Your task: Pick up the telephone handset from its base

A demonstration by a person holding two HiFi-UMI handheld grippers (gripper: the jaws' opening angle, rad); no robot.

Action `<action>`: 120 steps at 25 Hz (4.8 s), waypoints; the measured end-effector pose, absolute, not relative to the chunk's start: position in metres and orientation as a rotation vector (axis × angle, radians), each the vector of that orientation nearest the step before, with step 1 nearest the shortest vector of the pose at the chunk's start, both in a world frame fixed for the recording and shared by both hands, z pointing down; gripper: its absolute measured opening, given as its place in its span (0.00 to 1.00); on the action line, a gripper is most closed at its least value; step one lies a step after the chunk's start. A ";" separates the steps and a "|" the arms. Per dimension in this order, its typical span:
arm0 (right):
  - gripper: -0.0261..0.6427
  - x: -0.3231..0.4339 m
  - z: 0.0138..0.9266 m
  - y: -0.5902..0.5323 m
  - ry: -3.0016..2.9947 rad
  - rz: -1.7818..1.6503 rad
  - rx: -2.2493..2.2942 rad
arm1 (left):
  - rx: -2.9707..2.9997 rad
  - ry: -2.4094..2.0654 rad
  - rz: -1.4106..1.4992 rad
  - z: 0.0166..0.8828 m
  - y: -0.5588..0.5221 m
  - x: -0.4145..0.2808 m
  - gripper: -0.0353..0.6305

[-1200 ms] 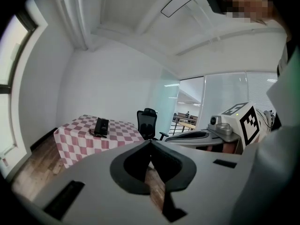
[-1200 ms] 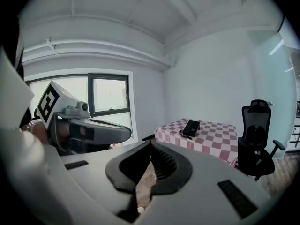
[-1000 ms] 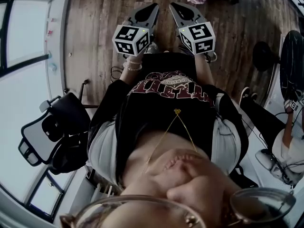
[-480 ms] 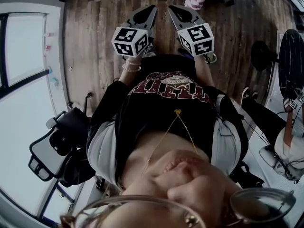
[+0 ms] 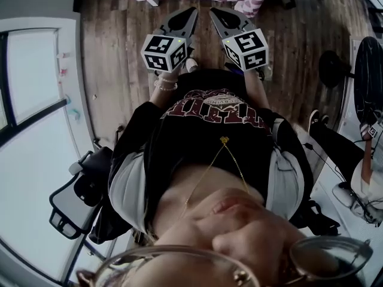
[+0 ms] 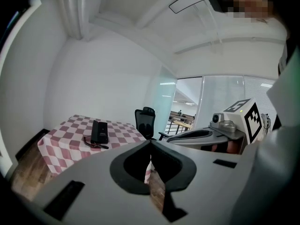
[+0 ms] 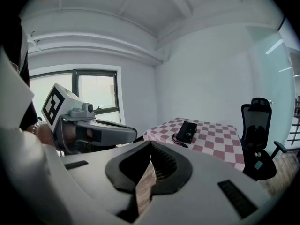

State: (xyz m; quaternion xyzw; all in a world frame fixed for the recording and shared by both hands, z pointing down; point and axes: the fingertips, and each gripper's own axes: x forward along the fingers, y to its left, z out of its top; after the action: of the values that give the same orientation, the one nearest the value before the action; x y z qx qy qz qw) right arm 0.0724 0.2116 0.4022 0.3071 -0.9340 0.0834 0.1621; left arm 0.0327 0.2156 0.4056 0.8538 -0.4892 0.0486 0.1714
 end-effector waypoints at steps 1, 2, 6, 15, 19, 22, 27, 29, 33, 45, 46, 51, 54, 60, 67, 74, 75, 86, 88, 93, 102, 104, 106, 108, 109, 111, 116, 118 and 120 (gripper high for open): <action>0.07 0.069 0.403 0.209 -2.663 0.243 0.884 | 2.428 -1.381 0.142 0.407 0.212 0.030 0.07; 0.07 0.066 0.404 0.206 -2.662 0.248 0.892 | 2.432 -1.372 0.145 0.408 0.209 0.027 0.07; 0.07 0.058 0.407 0.197 -2.659 0.276 0.928 | 2.446 -1.336 0.160 0.412 0.199 0.018 0.07; 0.07 0.057 0.412 0.192 -2.640 0.335 1.005 | 2.441 -1.298 0.154 0.418 0.195 0.009 0.07; 0.07 0.055 0.414 0.189 -2.636 0.342 0.999 | 2.426 -1.305 0.151 0.419 0.193 0.005 0.07; 0.07 0.053 0.415 0.184 -2.638 0.343 0.981 | 2.412 -1.311 0.150 0.420 0.188 0.003 0.07; 0.07 0.051 0.415 0.166 -2.647 0.349 0.954 | 2.401 -1.325 0.149 0.419 0.171 0.004 0.07; 0.07 0.051 0.415 0.157 -2.648 0.347 0.945 | 2.398 -1.333 0.146 0.419 0.162 0.004 0.07; 0.07 0.049 0.416 0.137 -2.651 0.346 0.920 | 2.383 -1.347 0.138 0.419 0.143 0.002 0.07; 0.07 0.053 0.400 0.063 -2.698 0.334 0.834 | 2.363 -1.408 0.149 0.405 0.075 0.012 0.07; 0.07 0.054 0.399 0.058 -2.699 0.333 0.822 | 2.357 -1.415 0.149 0.404 0.070 0.013 0.07; 0.07 0.058 0.402 0.040 -2.704 0.323 0.756 | 2.329 -1.463 0.153 0.403 0.053 0.019 0.07; 0.07 0.063 0.403 0.028 -2.709 0.317 0.737 | 2.320 -1.471 0.158 0.407 0.042 0.026 0.07; 0.07 0.079 0.402 0.006 -2.738 0.303 0.722 | 2.292 -1.534 0.148 0.409 0.024 0.036 0.07; 0.07 0.090 0.407 -0.005 -2.750 0.325 0.698 | 2.273 -1.548 0.172 0.416 0.011 0.045 0.07; 0.07 0.093 0.409 -0.017 -2.769 0.357 0.729 | 2.274 -1.521 0.185 0.422 -0.003 0.049 0.07; 0.07 0.094 0.409 -0.021 -2.770 0.370 0.747 | 2.279 -1.512 0.182 0.422 -0.005 0.049 0.07; 0.07 0.070 0.409 -0.061 -2.740 0.379 0.843 | 2.343 -1.440 0.146 0.417 -0.046 0.026 0.07; 0.07 0.062 0.411 -0.069 -2.720 0.365 0.854 | 2.354 -1.423 0.154 0.418 -0.054 0.019 0.07; 0.07 0.044 0.413 -0.089 -2.707 0.373 0.883 | 2.373 -1.375 0.174 0.421 -0.077 0.000 0.07; 0.07 0.020 0.420 -0.130 -2.655 0.386 0.971 | 2.396 -1.328 0.206 0.426 -0.113 -0.043 0.07; 0.07 0.015 0.421 -0.138 -2.647 0.393 0.997 | 2.393 -1.320 0.204 0.428 -0.117 -0.052 0.07; 0.07 0.011 0.423 -0.143 -2.639 0.409 1.023 | 2.386 -1.308 0.209 0.434 -0.120 -0.059 0.07; 0.07 0.007 0.426 -0.148 -2.633 0.423 1.047 | 2.384 -1.296 0.220 0.437 -0.123 -0.065 0.07; 0.07 0.005 0.427 -0.150 -2.630 0.429 1.056 | 2.384 -1.290 0.225 0.438 -0.124 -0.067 0.07; 0.07 0.002 0.429 -0.152 -2.624 0.438 1.067 | 2.386 -1.284 0.232 0.439 -0.128 -0.070 0.07; 0.07 -0.002 0.433 -0.158 -2.615 0.440 1.053 | 2.377 -1.296 0.229 0.441 -0.138 -0.073 0.07; 0.07 -0.002 0.433 -0.164 -2.615 0.440 1.041 | 2.368 -1.301 0.224 0.443 -0.142 -0.073 0.07; 0.07 -0.004 0.434 -0.171 -2.619 0.439 1.017 | 2.354 -1.313 0.217 0.443 -0.149 -0.073 0.07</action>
State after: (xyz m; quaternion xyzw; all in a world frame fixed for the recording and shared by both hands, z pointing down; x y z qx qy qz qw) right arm -0.0037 -0.1711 0.4336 0.3538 -0.9107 0.1527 0.1486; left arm -0.0730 -0.1488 0.4435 0.8497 -0.4741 0.0784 0.2169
